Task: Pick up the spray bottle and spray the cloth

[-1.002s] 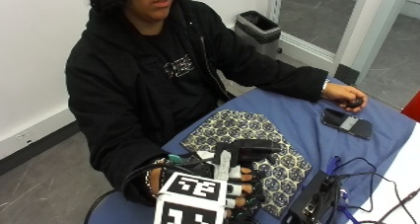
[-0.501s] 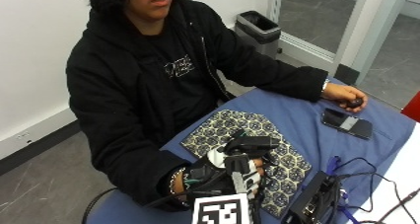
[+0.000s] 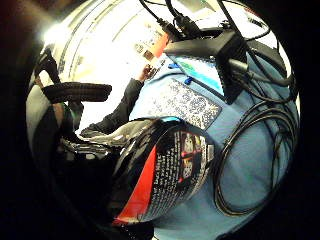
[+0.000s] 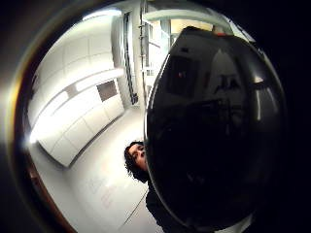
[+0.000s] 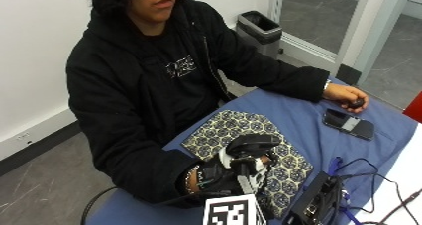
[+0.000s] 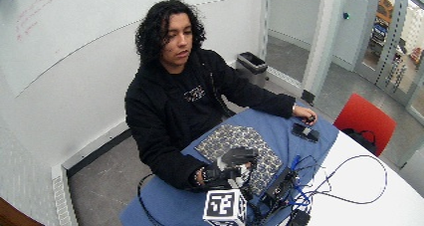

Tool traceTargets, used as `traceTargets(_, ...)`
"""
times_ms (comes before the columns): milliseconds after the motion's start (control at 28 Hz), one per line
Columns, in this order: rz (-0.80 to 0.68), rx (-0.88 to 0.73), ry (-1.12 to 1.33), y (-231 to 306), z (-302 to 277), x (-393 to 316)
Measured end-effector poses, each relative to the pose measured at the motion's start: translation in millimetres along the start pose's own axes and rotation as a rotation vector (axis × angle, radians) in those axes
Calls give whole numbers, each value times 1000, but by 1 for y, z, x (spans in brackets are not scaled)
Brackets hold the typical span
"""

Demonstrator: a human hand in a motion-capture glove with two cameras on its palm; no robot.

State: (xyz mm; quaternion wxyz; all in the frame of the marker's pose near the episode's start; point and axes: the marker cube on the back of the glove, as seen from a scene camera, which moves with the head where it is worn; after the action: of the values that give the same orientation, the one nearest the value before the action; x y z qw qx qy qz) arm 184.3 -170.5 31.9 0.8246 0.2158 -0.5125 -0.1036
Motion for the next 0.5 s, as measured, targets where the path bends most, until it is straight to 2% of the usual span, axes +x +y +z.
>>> traceTargets(501, 21, -33, 14, 2, 2, -1)
